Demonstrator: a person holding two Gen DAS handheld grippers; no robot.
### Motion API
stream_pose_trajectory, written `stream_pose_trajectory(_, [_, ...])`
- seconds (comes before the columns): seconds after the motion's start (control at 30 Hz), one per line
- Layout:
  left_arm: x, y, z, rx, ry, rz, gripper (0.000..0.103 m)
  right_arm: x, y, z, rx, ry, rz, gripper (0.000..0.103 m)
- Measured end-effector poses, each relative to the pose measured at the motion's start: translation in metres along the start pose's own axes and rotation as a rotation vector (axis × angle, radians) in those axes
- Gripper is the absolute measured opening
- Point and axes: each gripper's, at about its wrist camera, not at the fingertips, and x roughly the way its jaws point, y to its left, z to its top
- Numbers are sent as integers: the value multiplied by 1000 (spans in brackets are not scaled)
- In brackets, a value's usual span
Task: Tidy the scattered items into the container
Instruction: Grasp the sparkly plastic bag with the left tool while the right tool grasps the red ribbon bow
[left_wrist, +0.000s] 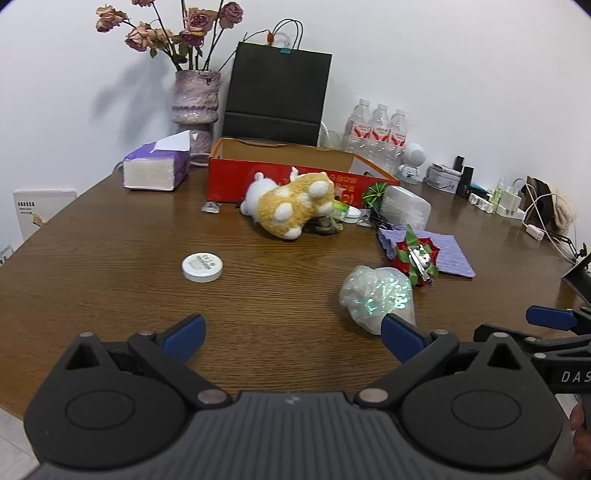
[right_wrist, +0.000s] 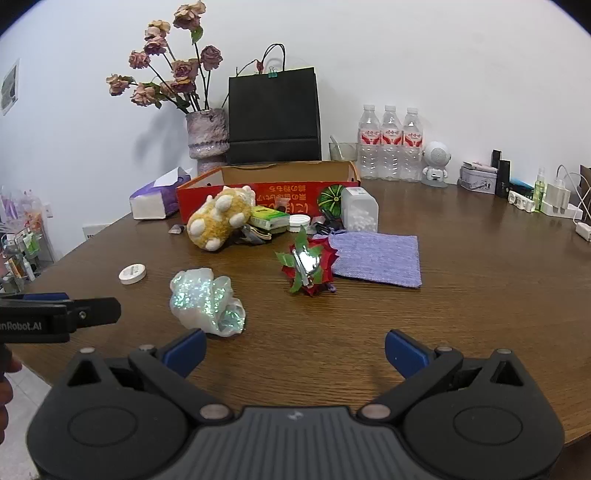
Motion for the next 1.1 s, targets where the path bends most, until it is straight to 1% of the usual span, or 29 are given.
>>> stream_pose_trajectory(0.23, [11,-15,3,36,20,-50,103,4,-10,0,-3,18,-19,103])
stream_pose_trajectory(0.43, [35,-30,15,50,38,-91,103,19,-21,7,-22,28,-28,103])
stream_pose_trajectory(0.6, [61,-35,23,7,83,-116,103,40,-24,18,-64,30,-22,103])
stream_pose_trajectory(0.73, [77,-35,27,-47,109,-138,103,62,-29,31,-77,41,-18,103])
stream_pose_trajectory(0.77, [81,-34,27,-65,118,-154,99,68,-30,33,-83,44,-10,103])
stream_pose_trajectory(0.8, [85,-33,28,-79,131,-165,93,73,-30,35,-91,48,-3,103])
stream_pose_trajectory(0.83, [90,-33,28,-92,145,-168,89,79,-30,37,-101,49,4,103])
stream_pose_trajectory(0.9, [97,-30,28,-122,169,-167,74,90,-28,41,-125,55,9,101])
stream_pose_trajectory(0.93, [98,-29,29,-127,170,-163,72,96,-27,43,-133,60,13,101])
stream_pose_trajectory(0.97, [99,-29,29,-129,168,-158,64,102,-26,45,-133,66,22,100])
stream_pose_trajectory(1.0, [100,-28,30,-133,170,-158,59,108,-26,48,-128,74,40,99])
stream_pose_trajectory(1.07, [102,-26,31,-142,171,-158,54,117,-25,52,-122,84,66,98])
stream_pose_trajectory(1.1, [103,-25,31,-144,169,-156,53,122,-23,54,-127,87,75,95])
